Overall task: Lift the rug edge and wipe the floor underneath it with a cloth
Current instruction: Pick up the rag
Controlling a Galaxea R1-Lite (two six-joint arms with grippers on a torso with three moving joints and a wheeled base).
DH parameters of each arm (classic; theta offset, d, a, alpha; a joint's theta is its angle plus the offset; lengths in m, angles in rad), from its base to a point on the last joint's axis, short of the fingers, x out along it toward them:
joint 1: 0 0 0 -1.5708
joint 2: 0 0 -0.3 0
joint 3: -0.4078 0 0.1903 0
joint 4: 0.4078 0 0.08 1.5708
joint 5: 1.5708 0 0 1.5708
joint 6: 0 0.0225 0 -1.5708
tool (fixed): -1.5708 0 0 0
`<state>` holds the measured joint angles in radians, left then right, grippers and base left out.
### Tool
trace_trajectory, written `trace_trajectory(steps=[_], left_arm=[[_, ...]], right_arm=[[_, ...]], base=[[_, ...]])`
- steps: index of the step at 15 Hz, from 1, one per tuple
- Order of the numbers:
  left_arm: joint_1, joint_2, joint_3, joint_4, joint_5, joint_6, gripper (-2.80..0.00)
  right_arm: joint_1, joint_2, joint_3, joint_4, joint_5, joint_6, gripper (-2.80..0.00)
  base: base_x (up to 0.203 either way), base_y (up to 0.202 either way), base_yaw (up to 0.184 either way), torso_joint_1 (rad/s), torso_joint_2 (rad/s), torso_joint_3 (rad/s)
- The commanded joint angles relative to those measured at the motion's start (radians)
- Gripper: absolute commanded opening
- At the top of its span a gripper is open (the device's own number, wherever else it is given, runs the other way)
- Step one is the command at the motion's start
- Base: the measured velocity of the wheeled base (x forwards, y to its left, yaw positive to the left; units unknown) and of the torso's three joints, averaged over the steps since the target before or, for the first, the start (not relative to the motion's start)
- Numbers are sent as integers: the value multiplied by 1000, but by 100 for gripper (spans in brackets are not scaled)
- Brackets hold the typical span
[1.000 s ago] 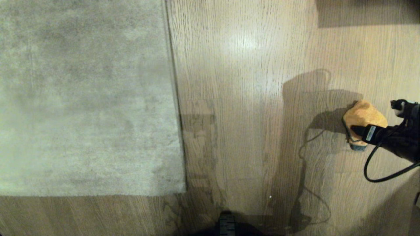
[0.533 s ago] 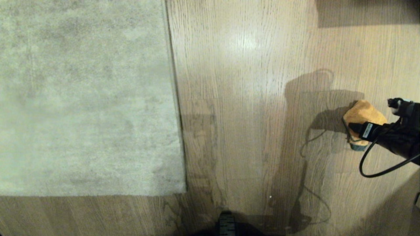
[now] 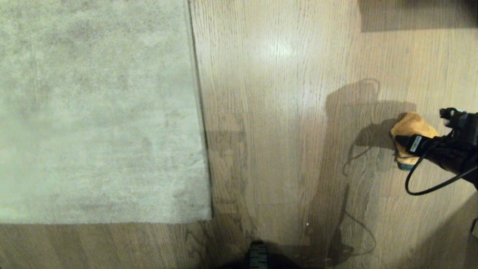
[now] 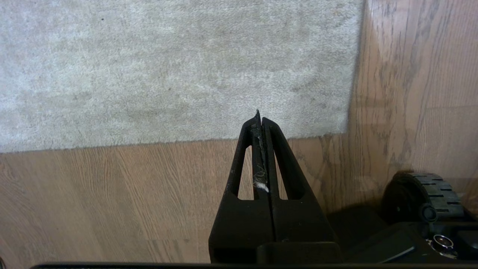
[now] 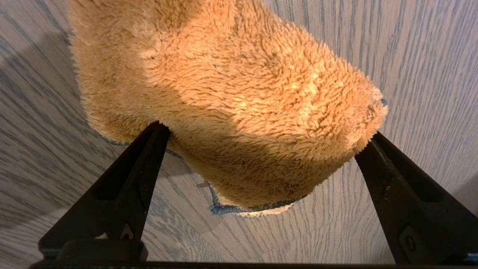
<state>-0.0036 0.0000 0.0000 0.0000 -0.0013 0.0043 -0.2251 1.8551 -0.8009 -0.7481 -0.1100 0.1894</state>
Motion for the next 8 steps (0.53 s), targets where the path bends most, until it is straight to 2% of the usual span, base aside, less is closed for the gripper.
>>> trace_trajectory(steps=[1,2,3,8], left_arm=[[1,0,0,0,0,0,-280],[1,0,0,0,0,0,-280],[1,0,0,0,0,0,-280],[-1,0,0,0,0,0,-280]], right_arm=[[0,24,-18,-4,-2,0,0],[0,27,-21,-5,-3,-1,0],[0,32,-23,-10,-4,-2,-280],[1,38,-34,-28,-7,-2,-280]], base=[[0,0,0,0,0,0],[0,0,0,0,0,0],[0,0,0,0,0,0],[0,0,0,0,0,0]])
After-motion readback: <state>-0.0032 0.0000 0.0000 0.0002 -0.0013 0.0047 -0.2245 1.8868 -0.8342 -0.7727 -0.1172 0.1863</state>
